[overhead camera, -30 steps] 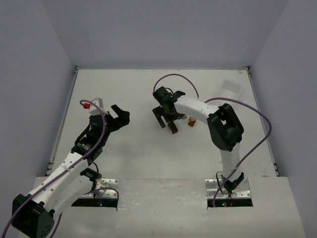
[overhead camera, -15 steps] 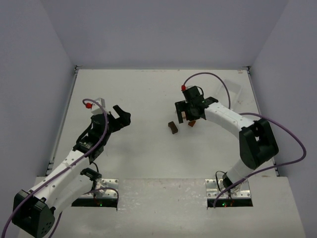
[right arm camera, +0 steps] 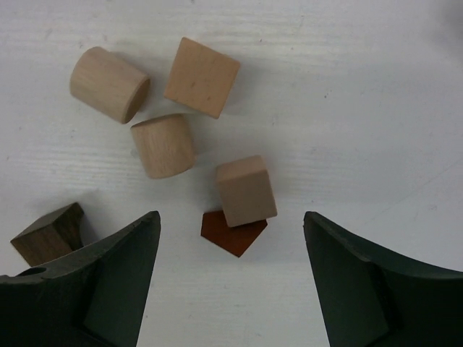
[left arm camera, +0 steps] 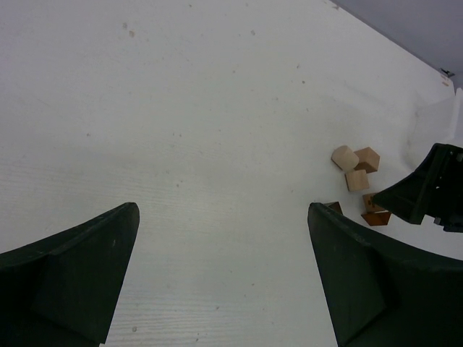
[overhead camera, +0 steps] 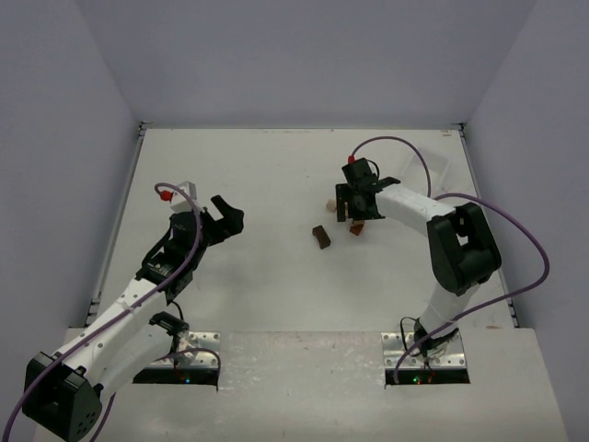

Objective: Build the wood block tower

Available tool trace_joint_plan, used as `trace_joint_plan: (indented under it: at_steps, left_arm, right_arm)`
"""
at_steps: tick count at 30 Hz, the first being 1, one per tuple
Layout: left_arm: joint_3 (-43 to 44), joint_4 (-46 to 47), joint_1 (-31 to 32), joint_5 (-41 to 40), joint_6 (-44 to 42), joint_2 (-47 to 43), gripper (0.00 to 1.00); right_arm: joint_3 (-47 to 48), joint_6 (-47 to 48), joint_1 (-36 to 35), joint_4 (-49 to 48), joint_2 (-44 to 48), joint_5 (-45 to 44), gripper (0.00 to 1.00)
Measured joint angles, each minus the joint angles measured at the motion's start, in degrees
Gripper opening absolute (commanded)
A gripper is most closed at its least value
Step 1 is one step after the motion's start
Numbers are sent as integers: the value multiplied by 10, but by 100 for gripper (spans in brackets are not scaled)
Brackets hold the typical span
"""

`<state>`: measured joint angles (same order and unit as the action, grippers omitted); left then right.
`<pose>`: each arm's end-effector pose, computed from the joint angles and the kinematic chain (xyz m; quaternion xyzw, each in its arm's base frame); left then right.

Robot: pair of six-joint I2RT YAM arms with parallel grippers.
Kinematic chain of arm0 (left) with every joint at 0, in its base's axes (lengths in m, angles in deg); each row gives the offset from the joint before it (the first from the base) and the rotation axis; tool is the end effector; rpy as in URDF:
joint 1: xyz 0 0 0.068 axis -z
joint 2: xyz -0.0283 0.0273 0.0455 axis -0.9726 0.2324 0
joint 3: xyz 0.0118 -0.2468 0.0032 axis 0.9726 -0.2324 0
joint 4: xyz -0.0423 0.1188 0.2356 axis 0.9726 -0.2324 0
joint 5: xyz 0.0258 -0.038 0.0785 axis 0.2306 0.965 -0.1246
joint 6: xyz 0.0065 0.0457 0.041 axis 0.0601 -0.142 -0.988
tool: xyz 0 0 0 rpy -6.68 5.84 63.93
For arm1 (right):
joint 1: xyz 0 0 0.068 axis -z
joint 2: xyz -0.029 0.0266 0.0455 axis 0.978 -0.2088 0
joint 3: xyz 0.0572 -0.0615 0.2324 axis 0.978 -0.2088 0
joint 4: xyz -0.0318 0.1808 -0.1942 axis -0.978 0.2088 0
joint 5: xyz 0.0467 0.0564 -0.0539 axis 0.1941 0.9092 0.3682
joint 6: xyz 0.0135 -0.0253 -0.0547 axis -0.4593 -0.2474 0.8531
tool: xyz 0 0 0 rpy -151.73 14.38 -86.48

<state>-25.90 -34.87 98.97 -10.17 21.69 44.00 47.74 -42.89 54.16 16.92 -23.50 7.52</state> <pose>0.2075 -0.0723 0.2179 -0.1598 0.8090 -0.1656 0.5409 0.3352 0.1340 0.1346 0.0566 0.9580 -0.0163 0.2808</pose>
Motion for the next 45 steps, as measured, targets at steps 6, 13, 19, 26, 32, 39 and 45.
trace_joint_plan:
  at_steps: [6, 13, 19, 26, 32, 39, 45]
  left_arm:
    - [0, 4, 0, 6, -6, 0, 100]
    - [0, 4, 0, 13, -10, 0, 100]
    - [0, 4, 0, 15, -11, 0, 100]
    - [0, 4, 0, 20, -11, -1, 100]
    - [-1, 17, 0, 28, -11, -4, 100]
    - [-1, 25, 0, 36, -11, -9, 100]
    - [-2, 25, 0, 43, -11, -17, 100]
  right_arm:
    - [5, 12, 29, -5, -32, 2, 55]
    - [21, 22, 33, -13, -58, 17, 30]
    - [22, 25, 34, -17, -60, 29, 22]
    - [15, 49, 34, -31, -39, 40, 19]
    - [6, 92, 22, -37, 41, 55, 20]
    - [7, 118, -79, -35, 95, 61, 21]
    - [12, 119, -156, -8, 73, 71, 22]
